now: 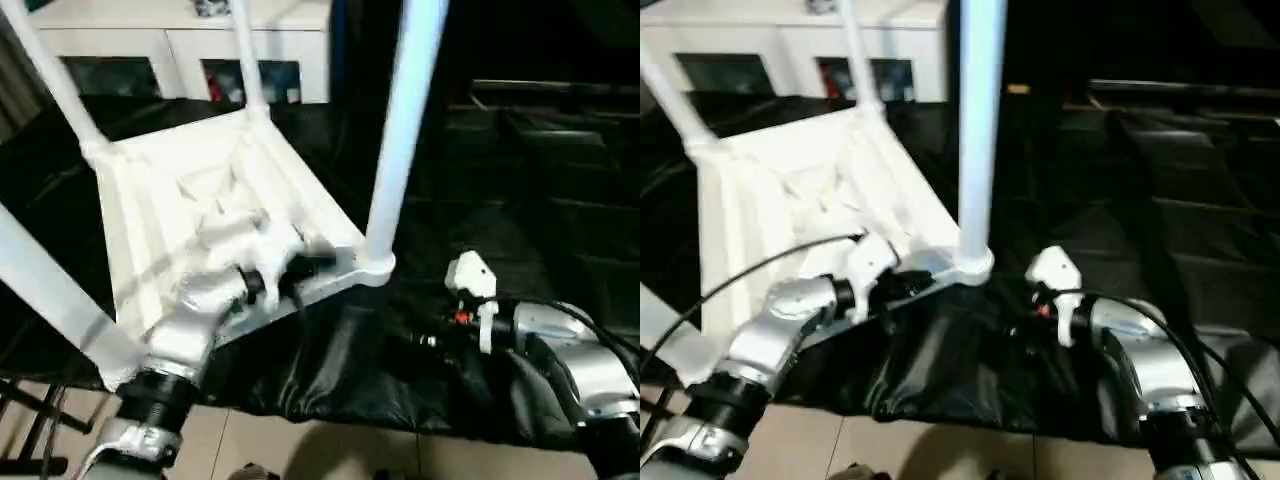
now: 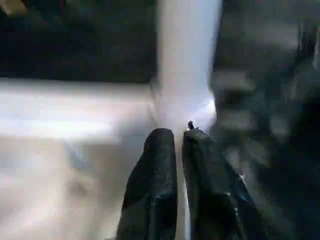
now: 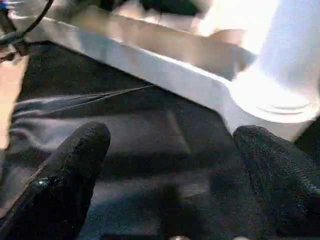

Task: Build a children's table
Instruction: Rotate table base

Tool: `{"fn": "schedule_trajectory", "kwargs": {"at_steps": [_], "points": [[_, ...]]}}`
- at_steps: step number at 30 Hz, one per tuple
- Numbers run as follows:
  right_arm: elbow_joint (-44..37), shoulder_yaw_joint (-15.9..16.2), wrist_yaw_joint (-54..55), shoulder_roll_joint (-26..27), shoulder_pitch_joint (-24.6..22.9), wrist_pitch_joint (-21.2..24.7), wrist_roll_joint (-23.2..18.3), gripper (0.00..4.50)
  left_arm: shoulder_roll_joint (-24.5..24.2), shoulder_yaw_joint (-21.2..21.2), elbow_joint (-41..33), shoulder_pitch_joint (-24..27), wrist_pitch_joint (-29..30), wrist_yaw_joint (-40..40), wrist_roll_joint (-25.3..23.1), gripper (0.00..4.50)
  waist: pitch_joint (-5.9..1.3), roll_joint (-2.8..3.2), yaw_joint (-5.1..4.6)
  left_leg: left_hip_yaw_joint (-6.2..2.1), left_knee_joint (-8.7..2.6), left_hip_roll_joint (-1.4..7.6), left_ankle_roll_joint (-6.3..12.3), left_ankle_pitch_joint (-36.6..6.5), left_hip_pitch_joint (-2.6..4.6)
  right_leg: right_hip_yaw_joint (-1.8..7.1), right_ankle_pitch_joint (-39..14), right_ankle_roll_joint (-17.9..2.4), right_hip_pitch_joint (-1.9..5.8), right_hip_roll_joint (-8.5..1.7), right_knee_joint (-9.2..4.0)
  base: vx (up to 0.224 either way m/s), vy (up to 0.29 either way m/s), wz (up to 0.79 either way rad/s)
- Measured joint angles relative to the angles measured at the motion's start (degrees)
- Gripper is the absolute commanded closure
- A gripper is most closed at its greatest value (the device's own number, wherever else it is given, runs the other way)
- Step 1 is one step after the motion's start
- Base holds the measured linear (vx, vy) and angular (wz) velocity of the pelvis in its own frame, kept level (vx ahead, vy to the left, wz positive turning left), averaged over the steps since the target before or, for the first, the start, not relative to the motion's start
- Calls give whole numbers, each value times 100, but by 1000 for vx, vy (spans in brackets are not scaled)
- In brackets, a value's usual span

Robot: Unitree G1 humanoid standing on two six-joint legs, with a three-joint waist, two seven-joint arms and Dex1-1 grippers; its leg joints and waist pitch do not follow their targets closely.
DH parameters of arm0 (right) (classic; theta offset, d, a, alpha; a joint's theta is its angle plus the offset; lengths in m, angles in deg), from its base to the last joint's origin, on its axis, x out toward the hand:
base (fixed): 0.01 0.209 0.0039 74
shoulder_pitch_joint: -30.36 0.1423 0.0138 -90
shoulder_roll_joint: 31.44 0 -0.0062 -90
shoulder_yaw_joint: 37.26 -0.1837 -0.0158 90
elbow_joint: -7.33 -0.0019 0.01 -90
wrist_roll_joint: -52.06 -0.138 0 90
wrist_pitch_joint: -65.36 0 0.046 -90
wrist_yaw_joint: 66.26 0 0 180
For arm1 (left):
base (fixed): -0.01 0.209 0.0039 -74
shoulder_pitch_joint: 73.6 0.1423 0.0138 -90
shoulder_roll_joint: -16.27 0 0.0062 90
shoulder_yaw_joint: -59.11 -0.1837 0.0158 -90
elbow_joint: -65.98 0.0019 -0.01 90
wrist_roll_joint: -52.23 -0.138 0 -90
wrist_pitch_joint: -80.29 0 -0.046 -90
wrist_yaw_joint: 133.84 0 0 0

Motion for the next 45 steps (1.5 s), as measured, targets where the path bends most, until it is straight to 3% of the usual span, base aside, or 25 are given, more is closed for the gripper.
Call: {"fn": "schedule_trajectory", "kwargs": {"at_steps": [3,8,16,22,26,30,36,39,45], "points": [[-98,23,-21,126,25,99,-153,0,32,122,-874,470,401,-11,397,364,-4,6,-23,4,-1,0,0,0,6,4,-2,3,8,0,0,0,0,0],[-69,151,139,396,240,114,-150,0,95,47,-1708,1302,861,90,691,321,9,-1,-33,3,0,0,-24,-14,12,4,-18,30,6,0,-1,0,0,0],[313,289,321,778,725,114,-145,0,-151,-19,-2729,2301,1101,182,843,250,116,-160,-63,4,-8,-1,-26,-15,15,12,-21,36,4,3,-7,0,0,0],[947,283,632,1065,1153,-129,-69,0,-611,119,-3398,3034,1265,117,1003,200,215,-293,-167,13,-27,-3,-27,-16,-17,21,-21,34,-42,3,-11,0,0,0],[1612,213,1207,1317,1519,-375,103,0,-1053,217,-3813,3597,1285,-131,1118,170,270,-340,-193,22,-53,-2,-29,-15,-19,23,-14,19,-62,6,-11,0,0,0],[2249,-36,1845,1474,1918,-592,164,0,-1514,600,-4152,4234,1442,-433,1387,154,338,-350,-150,25,-63,-1,-30,-15,-16,27,-22,16,-63,9,-10,0,0,0],[3040,-149,2629,1718,2456,-853,289,0,-2202,1340,-4625,5061,1503,-1045,1819,118,381,-372,-174,39,-81,-4,-32,-16,-8,39,-23,9,-65,9,-13,0,0,0],[3475,-279,3058,1727,2684,-1065,352,0,-2386,1607,-4725,5400,1518,-1228,1961,94,405,-392,-129,46,-86,-6,-32,-15,-2,48,-31,18,-63,8,-12,0,0,0],[3957,-481,3530,1693,2883,-1361,473,0,-2537,2194,-4686,5500,1539,-1363,2174,38,415,-420,-95,94,-90,-9,-35,-14,9,104,-31,18,-61,9,-6,0,0,0]]}}
